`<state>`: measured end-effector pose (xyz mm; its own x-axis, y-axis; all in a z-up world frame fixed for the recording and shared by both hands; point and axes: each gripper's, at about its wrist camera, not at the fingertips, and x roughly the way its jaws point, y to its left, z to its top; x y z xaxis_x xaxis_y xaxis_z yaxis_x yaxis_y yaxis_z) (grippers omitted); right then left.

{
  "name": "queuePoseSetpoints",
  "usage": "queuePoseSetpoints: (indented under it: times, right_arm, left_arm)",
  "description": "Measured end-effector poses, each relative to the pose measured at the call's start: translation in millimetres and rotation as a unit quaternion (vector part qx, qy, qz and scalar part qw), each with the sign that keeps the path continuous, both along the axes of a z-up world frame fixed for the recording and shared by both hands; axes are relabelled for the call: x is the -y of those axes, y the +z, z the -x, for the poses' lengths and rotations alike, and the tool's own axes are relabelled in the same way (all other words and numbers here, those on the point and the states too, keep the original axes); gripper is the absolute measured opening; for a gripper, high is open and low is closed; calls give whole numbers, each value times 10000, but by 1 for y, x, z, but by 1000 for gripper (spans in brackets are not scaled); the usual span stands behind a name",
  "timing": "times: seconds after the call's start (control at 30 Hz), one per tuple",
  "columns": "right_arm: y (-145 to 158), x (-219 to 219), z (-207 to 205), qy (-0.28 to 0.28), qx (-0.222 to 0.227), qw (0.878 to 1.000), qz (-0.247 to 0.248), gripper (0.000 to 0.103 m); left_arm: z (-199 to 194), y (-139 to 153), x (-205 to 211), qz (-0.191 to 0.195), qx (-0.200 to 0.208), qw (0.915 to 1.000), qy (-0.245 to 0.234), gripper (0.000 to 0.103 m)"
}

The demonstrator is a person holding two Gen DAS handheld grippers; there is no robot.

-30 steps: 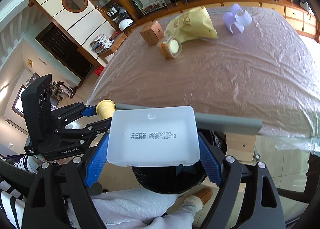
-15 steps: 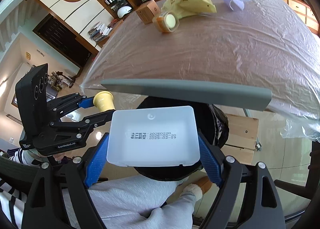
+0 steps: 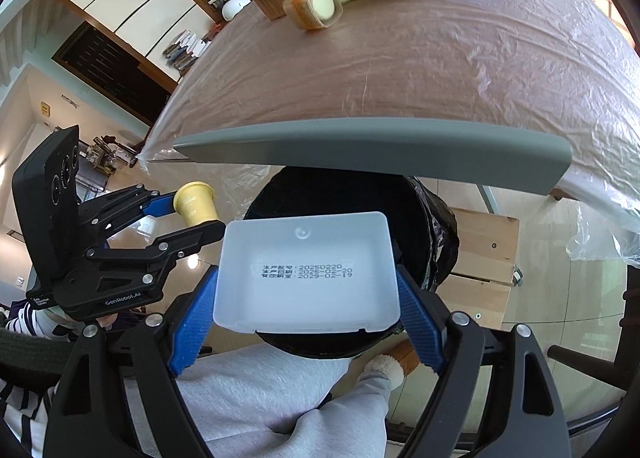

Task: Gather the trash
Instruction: 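Carry the white lid and yellow cup over the black trash bin with both tools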

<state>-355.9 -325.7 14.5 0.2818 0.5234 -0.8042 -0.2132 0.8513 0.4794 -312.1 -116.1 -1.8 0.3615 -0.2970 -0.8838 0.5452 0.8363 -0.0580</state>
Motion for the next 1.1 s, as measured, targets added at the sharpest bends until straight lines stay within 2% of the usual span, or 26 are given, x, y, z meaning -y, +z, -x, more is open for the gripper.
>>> queuePoseSetpoints:
  times: [0.53, 1.1]
  right_arm:
    - [-17, -15, -10, -70, 104, 9977, 664, 81]
    - [-30, -24, -18, -59, 4, 9966, 817, 81]
  left_arm:
    - [-1, -28, 2, -308, -177, 9994, 34, 49]
    - [-5, -40, 14, -489, -249, 9985, -6, 49]
